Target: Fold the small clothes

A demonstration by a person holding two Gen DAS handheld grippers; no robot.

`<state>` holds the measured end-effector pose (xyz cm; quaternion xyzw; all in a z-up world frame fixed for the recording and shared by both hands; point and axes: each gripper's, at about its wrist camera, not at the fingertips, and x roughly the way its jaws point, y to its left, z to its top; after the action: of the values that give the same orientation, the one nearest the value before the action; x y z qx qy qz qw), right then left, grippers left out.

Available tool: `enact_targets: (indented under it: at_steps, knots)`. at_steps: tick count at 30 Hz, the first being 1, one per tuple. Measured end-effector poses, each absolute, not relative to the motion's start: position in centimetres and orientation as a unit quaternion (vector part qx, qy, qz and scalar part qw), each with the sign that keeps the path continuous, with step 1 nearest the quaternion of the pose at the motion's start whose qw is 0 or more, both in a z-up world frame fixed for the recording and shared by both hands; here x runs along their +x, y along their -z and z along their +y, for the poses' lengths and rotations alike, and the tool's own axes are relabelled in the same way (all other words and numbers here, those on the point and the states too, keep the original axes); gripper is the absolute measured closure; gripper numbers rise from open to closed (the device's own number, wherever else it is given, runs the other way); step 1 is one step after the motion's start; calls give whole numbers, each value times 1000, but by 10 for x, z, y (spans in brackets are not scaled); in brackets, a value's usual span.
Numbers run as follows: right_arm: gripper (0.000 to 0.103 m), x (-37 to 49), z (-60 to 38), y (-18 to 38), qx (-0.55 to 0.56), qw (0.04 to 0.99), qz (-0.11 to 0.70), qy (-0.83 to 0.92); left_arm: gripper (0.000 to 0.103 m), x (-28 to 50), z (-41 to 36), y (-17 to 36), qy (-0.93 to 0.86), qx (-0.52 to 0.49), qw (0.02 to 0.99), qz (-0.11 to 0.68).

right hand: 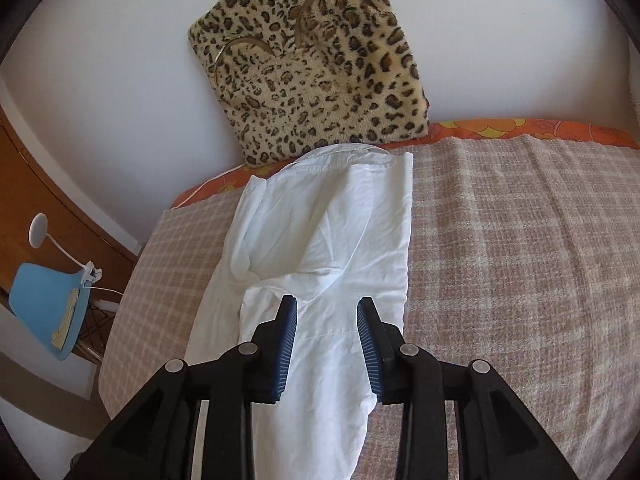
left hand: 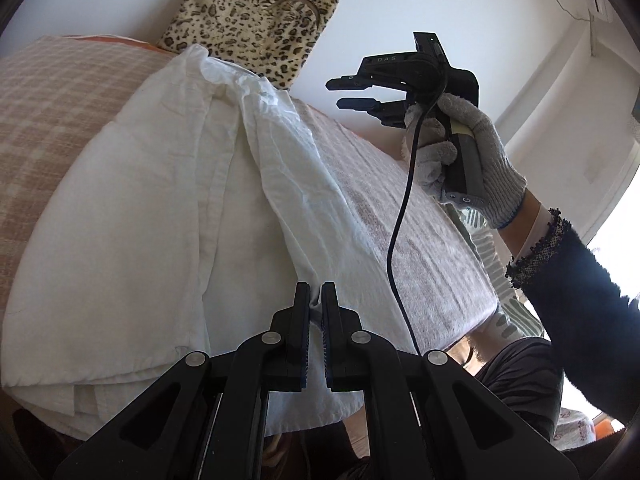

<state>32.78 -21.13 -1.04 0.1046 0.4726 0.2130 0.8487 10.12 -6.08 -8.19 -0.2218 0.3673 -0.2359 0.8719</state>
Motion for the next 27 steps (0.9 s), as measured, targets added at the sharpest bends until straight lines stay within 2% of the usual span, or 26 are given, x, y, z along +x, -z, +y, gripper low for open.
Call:
enact_targets:
  at_steps: [7, 15, 22, 27]
  knots:
    - [70, 270, -202, 47, 49, 823, 525, -211, 99, 99, -61, 84, 229, -211, 873, 374]
    - [70, 209, -197, 61, -20, 819, 537, -199, 100, 88, -58, 96, 226, -202, 865, 399]
    - [59, 163, -219, 78, 53, 791, 574, -207, 100, 81, -40, 77, 227, -184, 873, 390]
    - [60, 138, -222, 79, 68, 786, 574, -222, 79, 89, 3, 52, 185, -163, 893, 377]
